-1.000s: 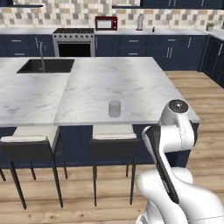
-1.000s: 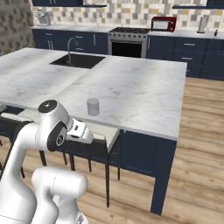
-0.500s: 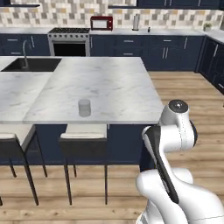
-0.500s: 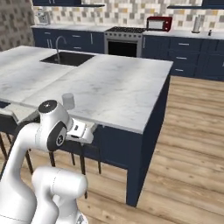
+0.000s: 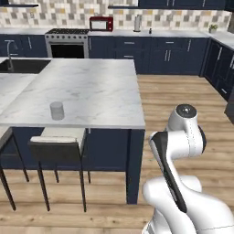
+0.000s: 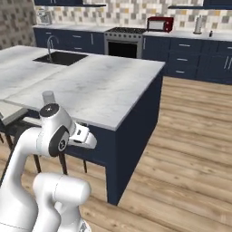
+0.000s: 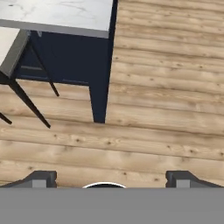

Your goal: There is a wine glass and glass cup on the dining counter. Place the wine bottle next to the wine glass and the juice bottle next to the glass cup.

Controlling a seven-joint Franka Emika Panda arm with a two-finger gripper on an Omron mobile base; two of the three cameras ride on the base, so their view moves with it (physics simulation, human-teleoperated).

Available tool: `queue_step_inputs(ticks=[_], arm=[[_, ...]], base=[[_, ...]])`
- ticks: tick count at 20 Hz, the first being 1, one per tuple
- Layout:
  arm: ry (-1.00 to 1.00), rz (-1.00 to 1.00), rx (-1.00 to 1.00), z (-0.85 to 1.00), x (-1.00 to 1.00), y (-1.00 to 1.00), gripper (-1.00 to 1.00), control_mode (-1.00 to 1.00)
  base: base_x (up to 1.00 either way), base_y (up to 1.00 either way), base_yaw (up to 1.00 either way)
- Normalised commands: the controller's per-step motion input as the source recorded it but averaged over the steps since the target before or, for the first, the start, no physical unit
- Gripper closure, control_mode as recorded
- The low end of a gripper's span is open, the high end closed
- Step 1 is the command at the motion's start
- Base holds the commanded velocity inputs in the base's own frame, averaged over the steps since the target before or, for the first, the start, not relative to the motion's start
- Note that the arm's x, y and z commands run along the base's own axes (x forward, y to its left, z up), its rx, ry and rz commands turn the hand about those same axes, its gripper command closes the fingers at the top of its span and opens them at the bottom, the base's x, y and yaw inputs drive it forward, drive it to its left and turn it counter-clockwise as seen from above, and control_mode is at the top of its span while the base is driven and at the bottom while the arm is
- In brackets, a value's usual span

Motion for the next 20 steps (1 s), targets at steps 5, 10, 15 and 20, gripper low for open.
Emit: queue_step_inputs(ticks=[5,10,15,20], arm=[[0.0,0.0,0.0,0.0,0.0,0.0,-1.0,1.0],[0.0,0.0,0.0,0.0,0.0,0.0,-1.0,1.0],[0.0,0.0,0.0,0.0,0.0,0.0,-1.0,1.0],[0.0,0.0,0.0,0.0,0.0,0.0,-1.0,1.0]], base=[[-0.23,-0.75,0.1],[-0.16,-0.76,0.07],[0.23,-0.67,0.01],[0.48,-0.56,-0.04]])
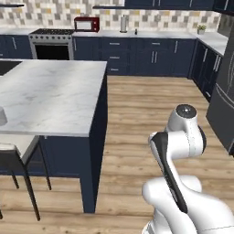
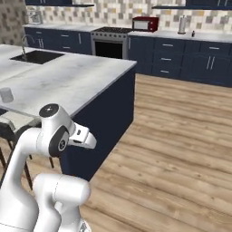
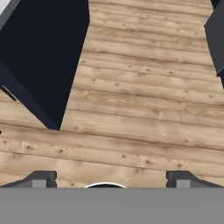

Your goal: There is a wine glass and glass cup on the dining counter. Place the wine bottle next to the wine glass and the juice bottle next to the glass cup.

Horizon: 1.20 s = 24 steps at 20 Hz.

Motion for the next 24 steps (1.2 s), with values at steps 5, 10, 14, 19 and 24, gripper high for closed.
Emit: queue_step_inputs(ticks=[5,10,14,19,24], arm=[[0.0,0.0,0.0,0.0,0.0,0.0,-1.0,1.0],[0.0,0.0,0.0,0.0,0.0,0.0,-1.0,1.0],[0.0,0.0,0.0,0.0,0.0,0.0,-1.0,1.0],[0.0,0.0,0.0,0.0,0.0,0.0,-1.0,1.0],[0.0,0.0,0.0,0.0,0.0,0.0,-1.0,1.0]], base=[[0.49,-0.55,-0.05],[0.53,-0.53,-0.02],[0.57,-0.5,0.0],[0.59,-0.46,0.0],[0.65,-0.31,-0.08]])
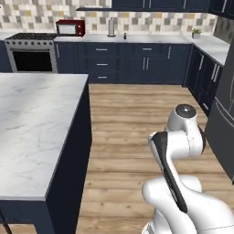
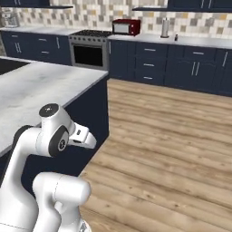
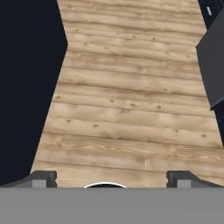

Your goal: There is a wine glass and glass cup on the dining counter. Place the wine bottle next to the wine glass and the juice bottle next to the glass cup.

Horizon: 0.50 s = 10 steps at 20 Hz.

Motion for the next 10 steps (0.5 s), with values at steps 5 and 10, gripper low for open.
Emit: queue_step_inputs(ticks=[5,10], arm=[[0.0,0.0,0.0,0.0,0.0,0.0,-1.0,1.0],[0.0,0.0,0.0,0.0,0.0,0.0,-1.0,1.0]], base=[[0.72,-0.18,-0.1],[0.77,-0.18,-0.03]])
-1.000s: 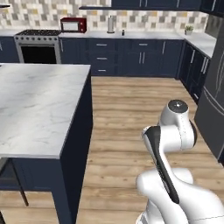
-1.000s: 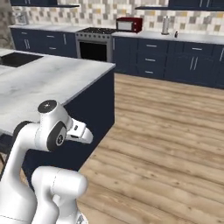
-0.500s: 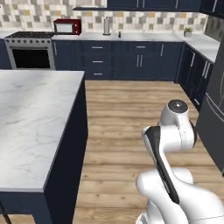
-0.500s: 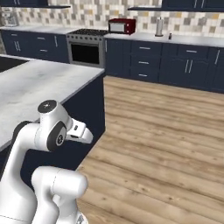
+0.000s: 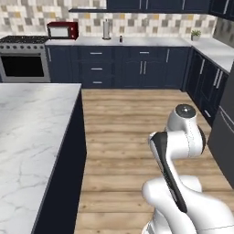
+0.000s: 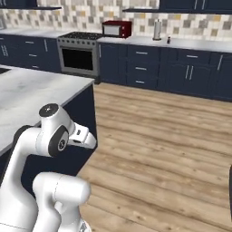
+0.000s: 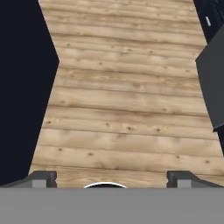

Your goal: There is a wine glass and glass cup on the dining counter. Place the wine bottle next to the wine glass and the juice bottle next to the glass cup.

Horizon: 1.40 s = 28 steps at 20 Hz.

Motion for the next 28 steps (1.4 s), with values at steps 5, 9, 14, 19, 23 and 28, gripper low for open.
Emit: queue_step_inputs(ticks=[5,9,14,19,23,28], arm=[[0.0,0.0,0.0,0.0,0.0,0.0,-1.0,1.0],[0.0,0.0,0.0,0.0,0.0,0.0,-1.0,1.0],[0.0,0.0,0.0,0.0,0.0,0.0,-1.0,1.0],[0.0,0.0,0.0,0.0,0.0,0.0,-1.0,1.0],[0.0,0.0,0.0,0.0,0.0,0.0,-1.0,1.0],[0.0,0.0,0.0,0.0,0.0,0.0,-1.0,1.0]], base=[[0.69,-0.06,-0.15],[0.69,-0.02,-0.17],[0.73,-0.02,-0.1],[0.76,0.0,-0.1],[0.76,0.0,-0.1],[0.77,0.0,-0.09]])
